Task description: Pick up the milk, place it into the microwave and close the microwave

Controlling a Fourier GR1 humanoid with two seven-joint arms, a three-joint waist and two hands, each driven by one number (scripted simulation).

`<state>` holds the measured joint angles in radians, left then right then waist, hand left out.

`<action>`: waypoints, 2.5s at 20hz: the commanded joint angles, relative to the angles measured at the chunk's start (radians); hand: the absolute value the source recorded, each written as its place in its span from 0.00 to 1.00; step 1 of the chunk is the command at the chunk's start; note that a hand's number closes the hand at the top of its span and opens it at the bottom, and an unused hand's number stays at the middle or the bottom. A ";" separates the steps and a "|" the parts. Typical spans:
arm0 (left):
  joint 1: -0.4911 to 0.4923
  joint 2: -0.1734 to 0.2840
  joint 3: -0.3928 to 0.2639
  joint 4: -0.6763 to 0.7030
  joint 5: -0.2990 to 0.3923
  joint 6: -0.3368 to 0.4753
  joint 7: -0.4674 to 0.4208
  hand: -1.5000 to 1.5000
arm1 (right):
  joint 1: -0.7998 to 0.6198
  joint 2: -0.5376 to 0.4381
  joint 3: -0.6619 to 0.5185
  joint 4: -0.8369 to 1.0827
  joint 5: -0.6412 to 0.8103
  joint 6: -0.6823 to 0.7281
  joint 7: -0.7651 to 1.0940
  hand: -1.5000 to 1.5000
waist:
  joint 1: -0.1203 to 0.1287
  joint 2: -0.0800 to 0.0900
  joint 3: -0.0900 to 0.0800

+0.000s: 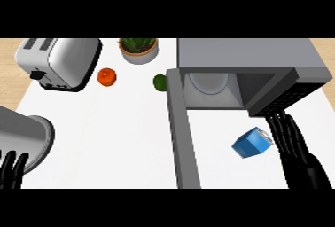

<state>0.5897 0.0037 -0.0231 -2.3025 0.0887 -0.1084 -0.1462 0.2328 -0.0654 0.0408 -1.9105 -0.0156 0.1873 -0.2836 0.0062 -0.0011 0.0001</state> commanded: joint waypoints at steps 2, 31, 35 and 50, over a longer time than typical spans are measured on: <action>0.018 -0.004 -0.053 -0.022 -0.028 0.040 0.004 0.00 | -0.040 0.000 -0.037 0.152 0.050 -0.019 -0.100 0.00 | -0.001 0.001 0.000; 0.077 -0.003 -0.007 0.004 0.016 -0.027 -0.076 0.00 | -0.339 -0.195 -0.257 1.022 0.141 0.044 -0.576 0.00 | 0.004 0.002 0.001; 0.120 -0.003 -0.041 0.013 -0.018 -0.013 -0.121 0.00 | -0.351 -0.183 -0.228 1.109 0.172 0.048 -0.603 0.00 | 0.004 0.001 0.000; 0.051 0.018 0.078 0.067 0.079 -0.070 -0.094 0.00 | -0.579 -0.213 -0.240 1.488 0.181 0.079 -0.743 0.00 | 0.010 0.004 0.001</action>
<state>0.6756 0.0108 0.0111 -2.2612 0.1326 -0.1698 -0.2587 -0.2823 -0.2657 -0.1910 -0.5379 0.1550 0.2323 -0.9608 0.0102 -0.0082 -0.0076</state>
